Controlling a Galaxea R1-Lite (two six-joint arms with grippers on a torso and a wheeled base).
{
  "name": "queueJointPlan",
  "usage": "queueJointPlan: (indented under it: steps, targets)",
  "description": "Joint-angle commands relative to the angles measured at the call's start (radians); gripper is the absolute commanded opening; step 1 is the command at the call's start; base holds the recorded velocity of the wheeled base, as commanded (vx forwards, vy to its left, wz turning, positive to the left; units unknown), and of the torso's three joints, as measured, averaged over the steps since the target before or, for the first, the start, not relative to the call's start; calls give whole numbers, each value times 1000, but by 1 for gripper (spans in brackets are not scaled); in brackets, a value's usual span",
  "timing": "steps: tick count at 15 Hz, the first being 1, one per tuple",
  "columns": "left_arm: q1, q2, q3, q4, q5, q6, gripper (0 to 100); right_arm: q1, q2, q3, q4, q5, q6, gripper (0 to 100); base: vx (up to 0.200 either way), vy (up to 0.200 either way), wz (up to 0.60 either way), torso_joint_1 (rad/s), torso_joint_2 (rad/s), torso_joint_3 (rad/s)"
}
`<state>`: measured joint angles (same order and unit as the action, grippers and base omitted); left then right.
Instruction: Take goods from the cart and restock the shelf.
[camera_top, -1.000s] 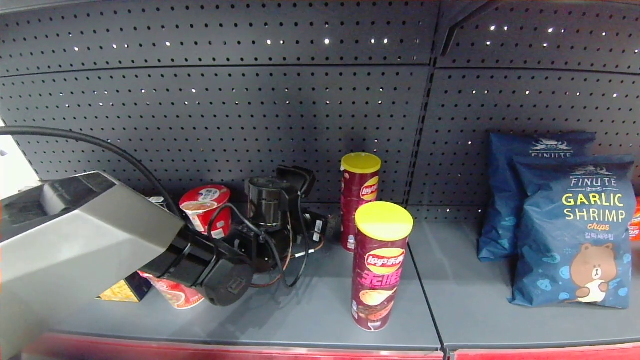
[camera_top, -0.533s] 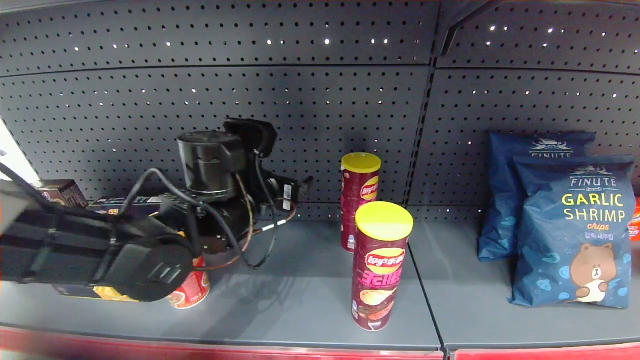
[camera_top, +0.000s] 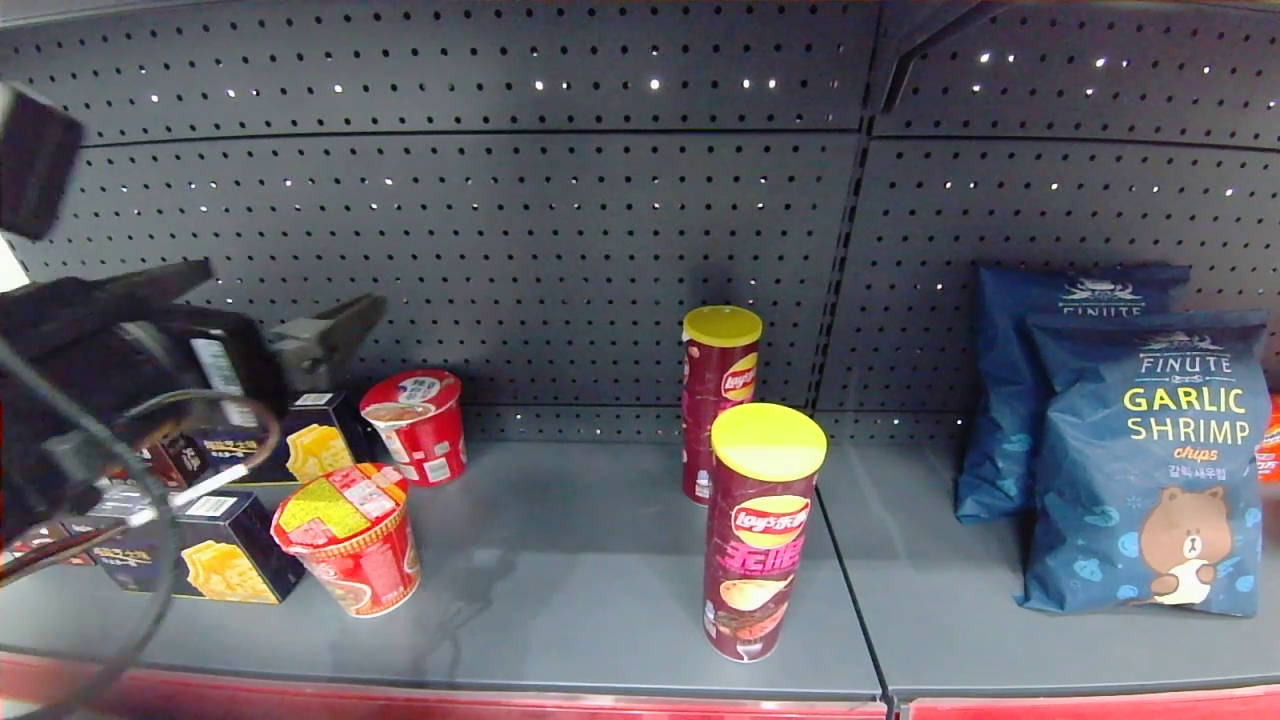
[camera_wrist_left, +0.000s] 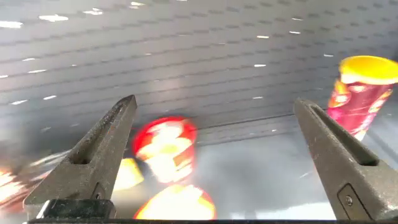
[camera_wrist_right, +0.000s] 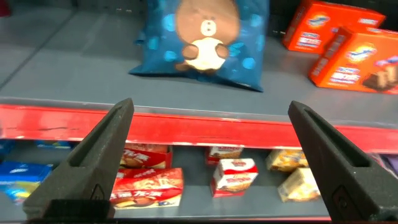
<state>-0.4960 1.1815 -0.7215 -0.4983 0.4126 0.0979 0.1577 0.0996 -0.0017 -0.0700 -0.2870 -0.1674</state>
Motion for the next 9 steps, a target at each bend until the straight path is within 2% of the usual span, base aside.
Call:
queueJointPlan:
  steps: [1, 2, 4, 5, 7, 9]
  targets:
    - [-9, -316, 40, 133, 104, 74, 100, -7, 23, -78, 3, -3, -21, 100, 0, 0, 0, 0, 0, 0]
    - [-7, -385, 37, 208, 129, 92, 100, -1, 131, -204, 13, 20, -21, 100, 0, 0, 0, 0, 0, 0]
    - [-1, -496, 43, 339, 164, 94, 100, 63, 281, -379, 15, 94, -12, 100, 0, 0, 0, 0, 0, 0]
    - [-1, -511, 40, 350, 175, 94, 100, 92, 325, -417, 15, 112, -12, 100, 0, 0, 0, 0, 0, 0]
    - [-1, -525, 53, 362, 192, 95, 100, 240, 528, -518, -2, 154, 6, 100, 0, 0, 0, 0, 0, 0]
    - [-7, -516, 88, 356, 186, 129, 100, 322, 674, -521, -36, 143, 49, 100, 0, 0, 0, 0, 0, 0]
